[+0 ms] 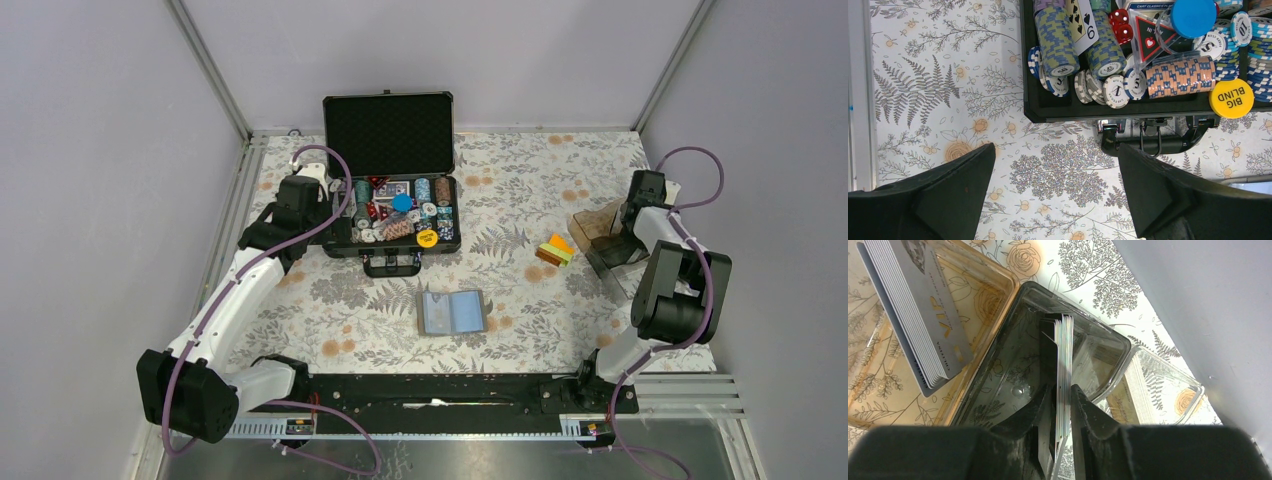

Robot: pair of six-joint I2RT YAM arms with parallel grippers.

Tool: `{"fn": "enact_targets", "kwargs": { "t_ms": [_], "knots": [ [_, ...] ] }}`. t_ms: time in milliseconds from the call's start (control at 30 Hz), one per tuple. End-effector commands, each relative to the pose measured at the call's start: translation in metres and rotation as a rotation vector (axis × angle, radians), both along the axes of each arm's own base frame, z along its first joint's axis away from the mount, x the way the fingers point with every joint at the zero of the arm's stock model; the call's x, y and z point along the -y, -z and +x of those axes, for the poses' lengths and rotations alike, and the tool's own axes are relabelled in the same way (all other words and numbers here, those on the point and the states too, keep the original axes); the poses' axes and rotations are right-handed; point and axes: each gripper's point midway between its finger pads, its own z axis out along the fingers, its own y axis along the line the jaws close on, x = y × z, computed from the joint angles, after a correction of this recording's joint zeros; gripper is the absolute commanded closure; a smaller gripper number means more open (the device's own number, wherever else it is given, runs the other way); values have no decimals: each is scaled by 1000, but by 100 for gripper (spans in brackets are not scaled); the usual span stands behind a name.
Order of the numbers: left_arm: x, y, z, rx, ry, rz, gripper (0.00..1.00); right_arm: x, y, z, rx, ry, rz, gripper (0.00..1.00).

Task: Put the credit cards into the card holder
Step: Pick up the credit card from the storage box.

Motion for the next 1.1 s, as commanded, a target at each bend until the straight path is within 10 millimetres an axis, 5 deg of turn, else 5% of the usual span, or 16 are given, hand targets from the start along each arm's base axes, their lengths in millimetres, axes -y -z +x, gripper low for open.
{"fn": "enact_targets", "kwargs": {
  "t_ms": [0, 267, 1067],
  "knots": [
    [5, -10, 2, 50, 19, -19, 1, 11, -25, -8, 15, 44, -80, 90],
    [7, -10, 2, 51, 24, -18, 1, 12, -25, -9, 18, 49, -83, 92],
    [10, -9, 1, 50, 35, -17, 1, 3, -11, -11, -39, 34, -23, 67]
  ]
}}
